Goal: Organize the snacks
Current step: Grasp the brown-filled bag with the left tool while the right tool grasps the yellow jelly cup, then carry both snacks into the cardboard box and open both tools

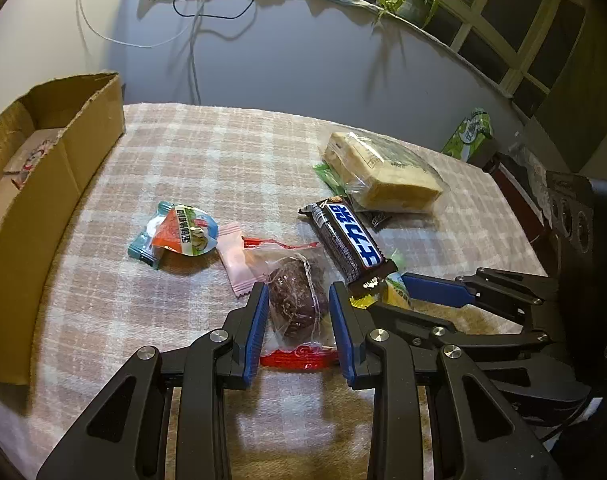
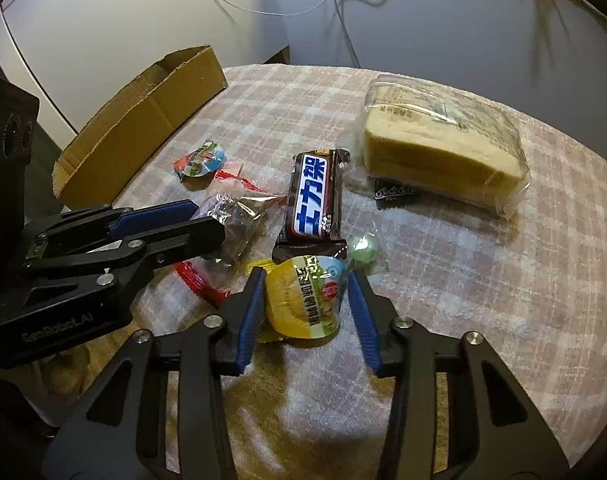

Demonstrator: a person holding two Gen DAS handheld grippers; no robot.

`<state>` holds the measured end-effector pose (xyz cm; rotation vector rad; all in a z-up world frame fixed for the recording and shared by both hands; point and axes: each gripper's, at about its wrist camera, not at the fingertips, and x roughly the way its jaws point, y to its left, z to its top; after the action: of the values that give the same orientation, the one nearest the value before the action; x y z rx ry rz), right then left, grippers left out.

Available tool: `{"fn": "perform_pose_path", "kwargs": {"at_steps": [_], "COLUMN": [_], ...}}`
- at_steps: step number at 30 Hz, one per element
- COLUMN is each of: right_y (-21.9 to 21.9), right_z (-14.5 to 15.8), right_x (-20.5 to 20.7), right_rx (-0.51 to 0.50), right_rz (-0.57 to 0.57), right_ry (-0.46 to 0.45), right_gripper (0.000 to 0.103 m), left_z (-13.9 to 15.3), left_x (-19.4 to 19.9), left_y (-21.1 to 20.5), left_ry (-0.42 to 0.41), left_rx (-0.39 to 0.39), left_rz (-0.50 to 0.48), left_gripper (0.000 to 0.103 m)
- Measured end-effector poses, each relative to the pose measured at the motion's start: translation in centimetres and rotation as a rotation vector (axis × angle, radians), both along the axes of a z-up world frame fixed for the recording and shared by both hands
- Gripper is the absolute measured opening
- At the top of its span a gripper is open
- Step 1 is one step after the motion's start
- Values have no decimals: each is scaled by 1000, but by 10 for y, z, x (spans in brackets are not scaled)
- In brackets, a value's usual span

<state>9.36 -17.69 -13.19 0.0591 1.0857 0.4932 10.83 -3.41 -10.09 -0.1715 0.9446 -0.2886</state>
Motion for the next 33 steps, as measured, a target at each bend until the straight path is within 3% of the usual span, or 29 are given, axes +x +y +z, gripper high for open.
{"fn": "perform_pose_path", "kwargs": {"at_steps": [3, 7, 14, 23, 33], "right_y": [-3, -4, -9, -23, -24], "right_z": [0, 1, 0, 12, 43], "right_x": [-1, -1, -5, -14, -17], "right_rx": [6, 10, 46, 91, 123], "right_rz": [-3, -4, -17, -51, -53], "right_ry": [9, 14, 17, -8, -69], "right_gripper": [41, 41, 32, 31, 31], "left_z": [-1, -5, -5, 3, 37], "left_x": [2, 6, 5, -5, -23], "left_y": [0, -2, -6, -5, 20], "left_ry": [4, 8, 4, -22, -100], "left_rx": [9, 15, -12, -13, -48], "left_rz": [2, -10, -31, -24, 23], "left_gripper": [38, 41, 32, 31, 30]}}
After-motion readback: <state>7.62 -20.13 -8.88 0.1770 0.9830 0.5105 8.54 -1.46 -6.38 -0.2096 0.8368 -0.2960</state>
